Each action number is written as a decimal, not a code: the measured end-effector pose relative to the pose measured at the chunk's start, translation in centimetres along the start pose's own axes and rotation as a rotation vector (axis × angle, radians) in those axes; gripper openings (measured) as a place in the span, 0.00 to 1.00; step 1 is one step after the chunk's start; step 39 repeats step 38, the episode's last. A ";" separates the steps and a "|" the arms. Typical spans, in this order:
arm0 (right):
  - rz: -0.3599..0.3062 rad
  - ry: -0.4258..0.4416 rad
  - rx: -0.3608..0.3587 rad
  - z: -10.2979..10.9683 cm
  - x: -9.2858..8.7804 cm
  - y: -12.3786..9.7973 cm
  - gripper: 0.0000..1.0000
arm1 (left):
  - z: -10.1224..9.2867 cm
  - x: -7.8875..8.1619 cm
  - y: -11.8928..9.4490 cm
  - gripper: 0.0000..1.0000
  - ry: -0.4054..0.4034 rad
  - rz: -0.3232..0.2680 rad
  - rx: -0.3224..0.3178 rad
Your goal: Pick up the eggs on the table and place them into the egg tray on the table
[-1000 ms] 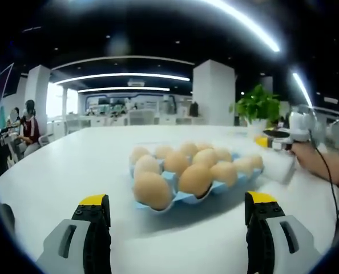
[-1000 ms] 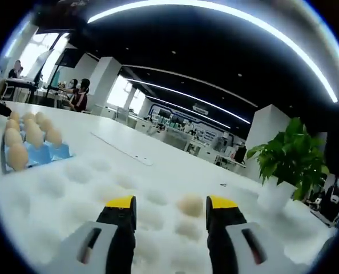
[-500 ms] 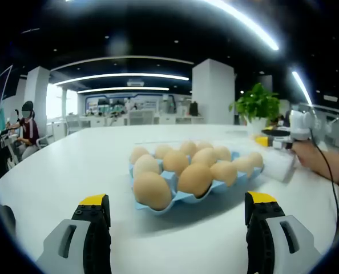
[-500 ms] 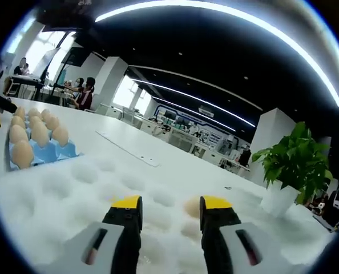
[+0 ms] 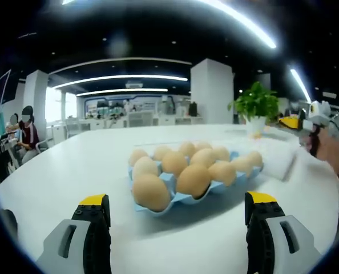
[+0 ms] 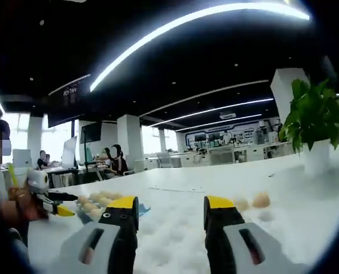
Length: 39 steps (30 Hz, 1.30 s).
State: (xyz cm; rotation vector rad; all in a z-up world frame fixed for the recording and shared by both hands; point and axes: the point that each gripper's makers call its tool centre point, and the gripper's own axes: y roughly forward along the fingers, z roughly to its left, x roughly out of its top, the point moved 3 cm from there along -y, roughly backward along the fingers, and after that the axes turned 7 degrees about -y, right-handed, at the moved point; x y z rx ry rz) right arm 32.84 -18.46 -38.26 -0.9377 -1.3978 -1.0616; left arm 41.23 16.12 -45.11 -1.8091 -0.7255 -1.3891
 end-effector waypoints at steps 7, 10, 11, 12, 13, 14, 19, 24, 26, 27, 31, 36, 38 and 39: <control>-0.033 -0.077 -0.001 1.0 -0.6 -3.7 0.50 | -0.9 0.4 0.0 1.00 0.023 -0.016 -0.028; -0.050 -0.168 -0.015 1.0 0.0 -4.2 0.54 | -1.2 0.4 0.1 1.00 0.026 -0.018 -0.048; -0.053 -0.158 -0.023 0.8 -0.2 -4.2 0.56 | -1.1 0.3 0.3 1.00 0.027 -0.011 -0.044; -0.056 -0.148 -0.031 0.7 -0.4 -4.2 0.58 | -1.0 0.2 0.5 1.00 0.027 -0.003 -0.040; -0.054 -0.098 -0.030 0.7 -0.8 -4.2 0.60 | -1.0 0.1 0.6 1.00 0.026 0.006 -0.039; -0.055 -0.066 -0.026 0.8 -1.3 -4.2 0.62 | -1.0 0.0 0.5 1.00 0.024 0.010 -0.042; -0.039 -0.105 -0.071 0.1 -1.5 -4.2 0.63 | -0.9 0.2 0.4 1.00 0.021 -0.003 -0.044; 0.061 -0.053 -0.158 -2.1 -3.2 -3.4 0.66 | -1.0 -0.2 0.6 1.00 0.011 0.021 -0.059; 0.081 -0.048 -0.180 -2.9 -3.6 -3.2 0.66 | -1.0 -0.2 0.6 1.00 0.014 0.021 -0.053; 0.068 -0.041 -0.181 -3.1 -3.6 -3.1 0.66 | -1.0 -0.2 0.7 1.00 0.013 0.023 -0.051; 0.089 -0.035 -0.186 -3.1 -4.0 -2.9 0.60 | -0.7 -0.3 0.8 1.00 0.004 0.030 -0.047; 0.138 -0.133 -0.088 -0.9 -4.6 -2.2 0.53 | -0.8 -0.2 0.8 1.00 0.004 0.029 -0.043; 0.138 -0.133 -0.088 -0.9 -4.6 -2.2 0.52 | -0.8 -0.3 0.8 1.00 0.005 0.029 -0.042; 0.138 -0.133 -0.088 -0.9 -4.6 -2.2 0.52 | -0.8 -0.3 0.8 1.00 0.005 0.029 -0.042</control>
